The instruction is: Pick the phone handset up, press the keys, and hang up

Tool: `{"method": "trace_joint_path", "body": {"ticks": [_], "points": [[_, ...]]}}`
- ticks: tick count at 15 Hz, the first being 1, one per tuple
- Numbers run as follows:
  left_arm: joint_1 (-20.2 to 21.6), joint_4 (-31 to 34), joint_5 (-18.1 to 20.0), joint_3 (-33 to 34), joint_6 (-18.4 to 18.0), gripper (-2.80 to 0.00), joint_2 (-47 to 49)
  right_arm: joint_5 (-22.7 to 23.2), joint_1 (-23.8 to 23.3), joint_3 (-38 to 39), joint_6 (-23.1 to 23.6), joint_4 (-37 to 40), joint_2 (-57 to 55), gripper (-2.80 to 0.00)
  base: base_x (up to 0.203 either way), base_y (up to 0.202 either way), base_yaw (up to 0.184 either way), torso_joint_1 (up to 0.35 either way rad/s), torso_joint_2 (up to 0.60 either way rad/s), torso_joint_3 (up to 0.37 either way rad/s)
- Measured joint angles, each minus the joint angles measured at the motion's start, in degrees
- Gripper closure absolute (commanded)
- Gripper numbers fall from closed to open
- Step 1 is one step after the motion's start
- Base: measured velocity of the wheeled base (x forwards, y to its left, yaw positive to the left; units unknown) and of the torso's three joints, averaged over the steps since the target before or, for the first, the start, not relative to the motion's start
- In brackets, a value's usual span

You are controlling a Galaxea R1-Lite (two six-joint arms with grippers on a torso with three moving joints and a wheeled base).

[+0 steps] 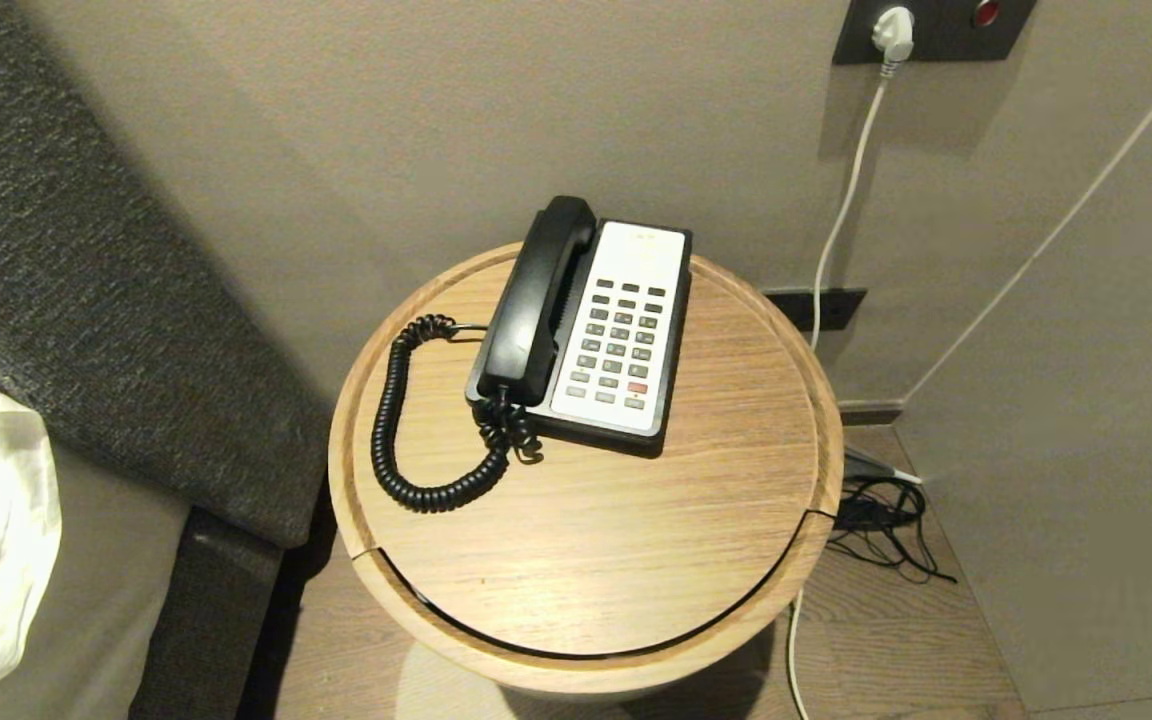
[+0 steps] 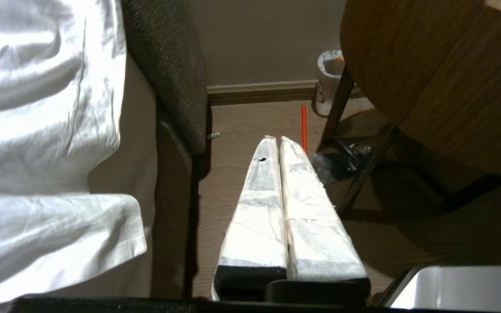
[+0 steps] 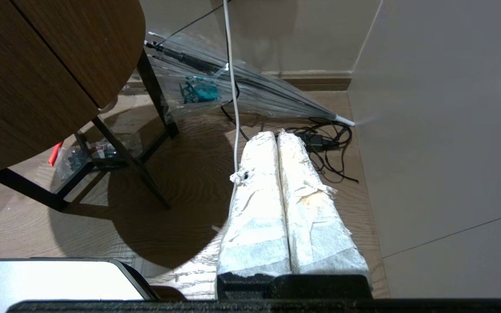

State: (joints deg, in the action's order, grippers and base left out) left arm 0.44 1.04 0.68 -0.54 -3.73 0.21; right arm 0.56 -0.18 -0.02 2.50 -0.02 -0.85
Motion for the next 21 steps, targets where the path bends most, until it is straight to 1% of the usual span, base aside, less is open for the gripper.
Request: {"method": "trace_joint_path", "body": {"ticks": [1,2,4,21], "points": [[0.0,0.4,0.0,0.1,-0.9,0.00,0.0,0.0,0.0,0.0,0.0,0.0,0.0,0.00,0.000,0.000,0.000,0.000,0.00,0.000],[0.0,0.5,0.0,0.1,-1.0,0.00,0.0,0.0,0.0,0.0,-0.2,0.0,0.0,0.00,0.000,0.000,0.000,0.000,0.00,0.000],[0.0,-0.3,0.1,0.1,-0.8,0.00,0.0,0.0,0.0,0.0,-0.2,0.0,0.0,0.00,0.000,0.000,0.000,0.000,0.00,0.000],[0.0,-0.3,-0.2,0.4,-0.6,0.00,-0.1,0.0,0.0,0.0,-0.3,0.0,0.0,0.00,0.000,0.000,0.000,0.000,0.00,0.000]]}}
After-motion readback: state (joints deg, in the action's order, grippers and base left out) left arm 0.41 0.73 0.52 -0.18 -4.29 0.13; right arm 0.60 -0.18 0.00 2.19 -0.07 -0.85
